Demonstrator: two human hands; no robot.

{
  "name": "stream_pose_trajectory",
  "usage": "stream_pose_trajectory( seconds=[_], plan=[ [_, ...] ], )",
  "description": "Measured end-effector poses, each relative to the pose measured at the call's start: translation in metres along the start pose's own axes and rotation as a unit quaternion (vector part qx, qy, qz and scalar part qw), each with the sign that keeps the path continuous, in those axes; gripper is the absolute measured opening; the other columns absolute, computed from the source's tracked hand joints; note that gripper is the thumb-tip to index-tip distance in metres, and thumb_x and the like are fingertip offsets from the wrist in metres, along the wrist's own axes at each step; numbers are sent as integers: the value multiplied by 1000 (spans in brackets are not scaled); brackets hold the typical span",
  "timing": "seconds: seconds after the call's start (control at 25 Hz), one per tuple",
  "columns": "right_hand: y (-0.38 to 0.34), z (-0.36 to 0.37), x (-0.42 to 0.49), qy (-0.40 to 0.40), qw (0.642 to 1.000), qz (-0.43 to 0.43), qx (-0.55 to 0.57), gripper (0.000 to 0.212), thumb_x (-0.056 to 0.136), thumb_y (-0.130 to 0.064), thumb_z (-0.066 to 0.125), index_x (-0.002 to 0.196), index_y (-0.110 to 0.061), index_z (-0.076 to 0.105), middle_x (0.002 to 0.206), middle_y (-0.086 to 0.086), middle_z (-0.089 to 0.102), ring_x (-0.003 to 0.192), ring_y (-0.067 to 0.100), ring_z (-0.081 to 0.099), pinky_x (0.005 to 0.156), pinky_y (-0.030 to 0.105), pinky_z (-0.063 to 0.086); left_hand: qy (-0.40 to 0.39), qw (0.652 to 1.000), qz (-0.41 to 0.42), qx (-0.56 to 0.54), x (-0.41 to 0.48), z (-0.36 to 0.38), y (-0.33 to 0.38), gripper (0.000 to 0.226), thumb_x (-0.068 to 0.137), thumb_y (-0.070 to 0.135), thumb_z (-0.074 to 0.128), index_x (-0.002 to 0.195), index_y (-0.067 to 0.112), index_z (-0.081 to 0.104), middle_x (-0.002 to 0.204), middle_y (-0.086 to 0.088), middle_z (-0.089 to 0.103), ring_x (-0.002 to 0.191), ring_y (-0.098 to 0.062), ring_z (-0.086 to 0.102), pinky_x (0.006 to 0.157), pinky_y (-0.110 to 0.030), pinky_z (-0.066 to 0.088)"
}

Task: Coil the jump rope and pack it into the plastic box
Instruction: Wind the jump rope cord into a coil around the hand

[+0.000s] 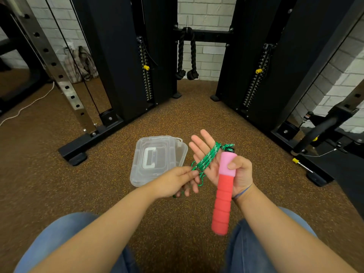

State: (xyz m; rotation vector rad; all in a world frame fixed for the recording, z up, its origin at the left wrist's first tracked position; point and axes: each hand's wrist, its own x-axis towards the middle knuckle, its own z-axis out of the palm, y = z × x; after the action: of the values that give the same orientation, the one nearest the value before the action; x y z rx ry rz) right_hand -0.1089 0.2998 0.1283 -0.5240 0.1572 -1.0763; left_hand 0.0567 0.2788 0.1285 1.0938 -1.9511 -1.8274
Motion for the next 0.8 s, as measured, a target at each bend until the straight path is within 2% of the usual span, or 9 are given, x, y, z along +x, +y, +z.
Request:
stream_pose_trajectory(
  seconds=[0.12, 0.28, 0.4, 0.64, 0.8],
  plan=[
    [-3, 0, 0, 28, 999, -13, -25, 98, 58, -4, 49, 150, -10, 14, 155, 17, 22, 144, 27, 22, 119, 38, 9, -18, 999, -11, -32, -3, -3, 4, 20, 99, 20, 35, 91, 18, 53, 70, 9, 70, 48, -2, 60, 38, -15, 41],
    [-4, 1, 3, 8, 1000, -19, -17, 101, 56, -5, 51, 150, -12, 14, 155, 15, 19, 144, 25, 18, 115, 35, 28, -42, 998, -21, -36, -7, -6, 9, 18, 99, 20, 34, 100, 22, 52, 92, 6, 67, 55, -5, 66, 41, -15, 48],
    [-5, -1, 7, 23, 999, -27, -26, 106, 50, -8, 59, 149, -14, 20, 154, 13, 26, 142, 24, 26, 111, 33, 35, -55, 998, -25, -17, -9, -9, 10, 18, 99, 21, 35, 102, 26, 51, 96, 6, 67, 57, -6, 67, 42, -16, 49],
    [-6, -12, 8, 55, 996, -2, -73, 114, 36, -15, 69, 143, -15, 32, 151, 11, 35, 139, 21, 34, 114, 33, 29, -94, 994, -48, 7, -11, -18, 8, 20, 99, 18, 37, 111, 24, 52, 107, 1, 66, 60, -6, 69, 44, -15, 50],
    [-3, -14, 3, 82, 975, 45, -201, 111, 33, -12, 64, 141, -16, 35, 151, 7, 34, 140, 16, 31, 117, 34, 17, -135, 987, -56, -62, -15, -30, 12, 25, 97, 18, 40, 116, 22, 56, 108, 2, 70, 67, -13, 72, 50, -18, 54]
  ],
)
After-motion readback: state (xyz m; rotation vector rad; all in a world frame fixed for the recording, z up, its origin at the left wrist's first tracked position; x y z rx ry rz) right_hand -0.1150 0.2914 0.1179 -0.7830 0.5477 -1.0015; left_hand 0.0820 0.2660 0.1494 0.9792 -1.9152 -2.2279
